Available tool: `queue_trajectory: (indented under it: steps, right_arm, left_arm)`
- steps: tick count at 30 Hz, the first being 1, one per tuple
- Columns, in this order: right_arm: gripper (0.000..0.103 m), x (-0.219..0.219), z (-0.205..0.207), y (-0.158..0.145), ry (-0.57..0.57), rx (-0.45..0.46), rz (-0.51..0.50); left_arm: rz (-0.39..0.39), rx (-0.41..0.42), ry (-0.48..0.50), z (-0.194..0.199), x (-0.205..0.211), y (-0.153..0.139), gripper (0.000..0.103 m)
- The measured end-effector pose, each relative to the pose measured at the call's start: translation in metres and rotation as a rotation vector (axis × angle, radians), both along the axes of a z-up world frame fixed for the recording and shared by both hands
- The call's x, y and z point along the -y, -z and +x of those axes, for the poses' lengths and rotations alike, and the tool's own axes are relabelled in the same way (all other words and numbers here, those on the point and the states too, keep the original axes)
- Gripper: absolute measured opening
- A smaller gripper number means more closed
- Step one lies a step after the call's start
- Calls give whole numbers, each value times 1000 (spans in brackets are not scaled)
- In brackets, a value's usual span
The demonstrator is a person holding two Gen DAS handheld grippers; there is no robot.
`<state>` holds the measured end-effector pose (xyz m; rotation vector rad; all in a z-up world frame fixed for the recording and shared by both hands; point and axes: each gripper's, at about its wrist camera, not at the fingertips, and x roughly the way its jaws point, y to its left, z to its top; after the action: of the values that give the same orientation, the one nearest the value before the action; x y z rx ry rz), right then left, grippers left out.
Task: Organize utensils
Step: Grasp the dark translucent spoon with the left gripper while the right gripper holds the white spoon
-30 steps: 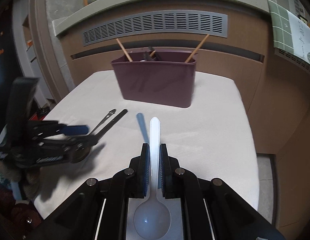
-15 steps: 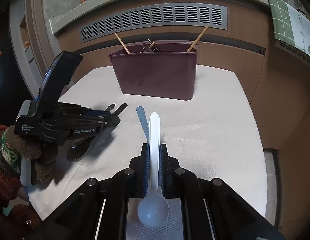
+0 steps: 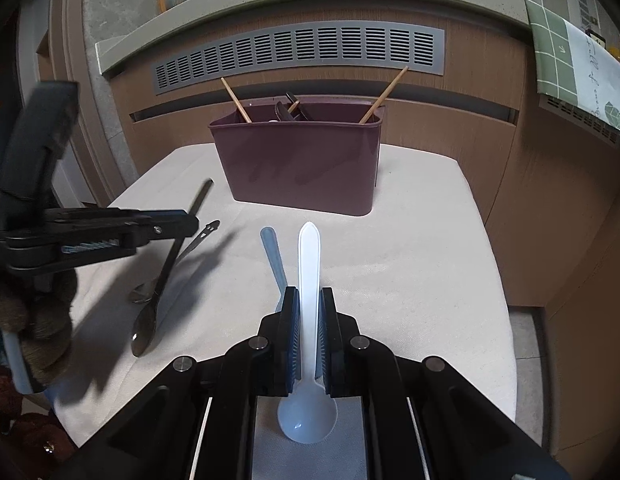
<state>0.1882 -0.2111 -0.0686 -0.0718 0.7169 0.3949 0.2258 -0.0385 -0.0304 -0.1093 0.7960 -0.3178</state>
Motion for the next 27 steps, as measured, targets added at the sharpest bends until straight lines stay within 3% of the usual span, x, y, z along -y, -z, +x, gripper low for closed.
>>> queue_trajectory:
  steps: [10, 27]
  right_arm:
    - [8, 5, -1, -6, 26, 15, 20]
    - [8, 8, 7, -4, 73, -5, 23]
  left_arm:
    - [-94, 116, -48, -27, -21, -34, 12]
    - [-128, 162, -107, -42, -44, -47, 4]
